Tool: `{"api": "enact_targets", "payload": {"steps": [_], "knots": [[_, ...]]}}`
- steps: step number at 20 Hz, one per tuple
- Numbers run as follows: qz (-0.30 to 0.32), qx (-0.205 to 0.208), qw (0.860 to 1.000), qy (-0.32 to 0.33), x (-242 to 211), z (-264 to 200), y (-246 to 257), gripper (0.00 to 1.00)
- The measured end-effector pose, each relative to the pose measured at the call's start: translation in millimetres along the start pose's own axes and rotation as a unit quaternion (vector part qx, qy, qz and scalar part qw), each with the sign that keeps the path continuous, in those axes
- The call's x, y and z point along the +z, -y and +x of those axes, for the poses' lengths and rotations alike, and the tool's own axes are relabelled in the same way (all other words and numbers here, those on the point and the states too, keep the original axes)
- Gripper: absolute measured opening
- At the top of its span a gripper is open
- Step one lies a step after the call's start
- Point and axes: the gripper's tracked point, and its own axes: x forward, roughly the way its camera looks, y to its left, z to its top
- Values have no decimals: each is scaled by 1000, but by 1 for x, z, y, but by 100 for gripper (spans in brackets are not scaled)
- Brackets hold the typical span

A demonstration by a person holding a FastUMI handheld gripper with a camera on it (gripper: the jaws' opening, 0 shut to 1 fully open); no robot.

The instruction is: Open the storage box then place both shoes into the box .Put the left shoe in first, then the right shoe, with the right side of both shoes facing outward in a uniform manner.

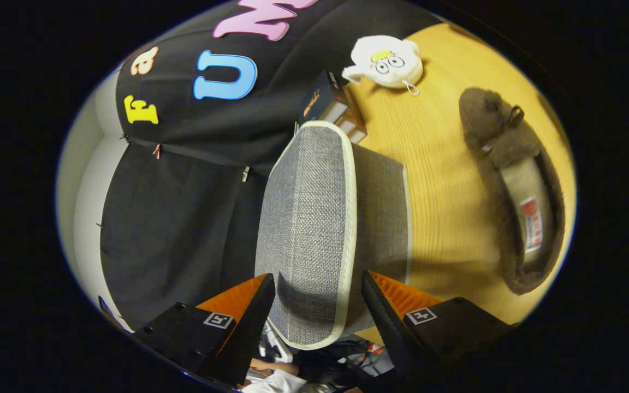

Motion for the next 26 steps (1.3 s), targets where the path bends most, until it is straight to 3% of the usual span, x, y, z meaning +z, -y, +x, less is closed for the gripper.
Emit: {"api": "enact_targets", "payload": {"steps": [5, 14, 15, 17, 19, 23, 26], "knots": [[58, 19, 998, -23, -5, 9, 2, 95], [116, 37, 990, -73, -13, 13, -7, 67], [121, 41, 989, -79, -16, 11, -10, 62], [145, 69, 983, -89, -23, 3, -24, 39], [152, 68, 983, -80, -17, 5, -26, 16], [113, 63, 990, -59, -16, 4, -29, 5], [104, 64, 990, -64, -16, 0, -42, 5]]}}
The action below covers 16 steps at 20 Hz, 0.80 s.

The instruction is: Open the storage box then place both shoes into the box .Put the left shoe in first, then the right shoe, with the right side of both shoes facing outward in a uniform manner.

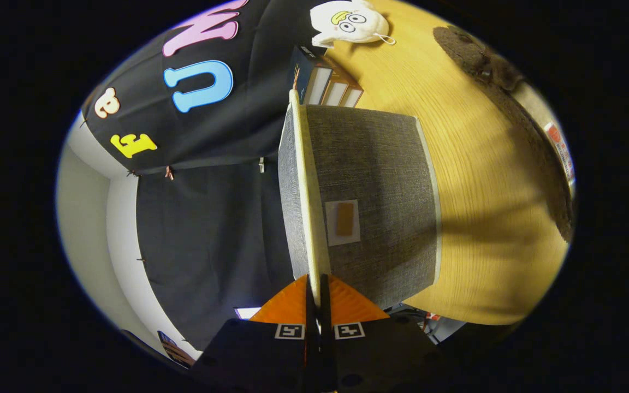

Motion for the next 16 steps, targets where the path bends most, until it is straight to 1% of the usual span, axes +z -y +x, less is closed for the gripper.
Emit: {"api": "enact_targets", "payload": {"steps": [5, 8, 12, 14, 16], "knots": [[-37, 26, 999, -11, -9, 9, -55, 5], [-82, 33, 996, -21, -22, 24, -93, 5], [-152, 28, 987, -37, -40, 57, -132, 5], [-174, 25, 983, -46, -47, 77, -146, 5], [-185, 30, 981, -53, -54, 103, -165, 5]]}}
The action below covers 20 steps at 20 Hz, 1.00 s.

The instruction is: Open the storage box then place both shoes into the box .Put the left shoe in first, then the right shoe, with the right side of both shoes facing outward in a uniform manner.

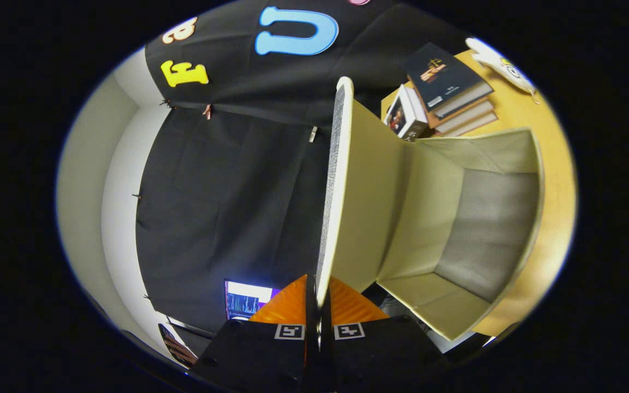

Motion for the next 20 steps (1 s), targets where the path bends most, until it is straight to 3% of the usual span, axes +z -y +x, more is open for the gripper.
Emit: {"api": "enact_targets", "payload": {"steps": [4, 10, 18, 19, 20], "knots": [[-25, -1, 1000, -4, 1, 63, -25, 5], [-38, -47, 998, -17, -1, 150, -19, 5], [-44, -76, 996, -3, 4, 168, -8, 5], [-60, -93, 994, 13, 12, 162, -1, 12], [-81, -111, 990, 25, 17, 158, 6, 41]]}}
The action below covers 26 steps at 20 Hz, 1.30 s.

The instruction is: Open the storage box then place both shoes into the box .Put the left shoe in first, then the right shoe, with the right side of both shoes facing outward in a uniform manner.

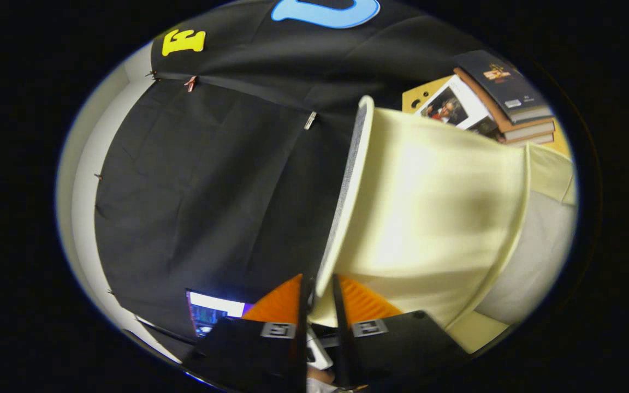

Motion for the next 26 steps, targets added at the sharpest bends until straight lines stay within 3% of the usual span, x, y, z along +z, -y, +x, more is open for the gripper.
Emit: {"api": "enact_targets", "payload": {"steps": [2, 5, 13, 21, 26], "knots": [[-48, -26, 998, 19, 6, -17, 8, 100], [-110, -59, 991, 46, 12, -54, 18, 98], [-188, -147, 962, 136, 33, -159, 67, 98], [-194, -273, 920, 203, 50, -279, 147, 98], [-189, -363, 888, 207, 39, -349, 217, 98]]}}
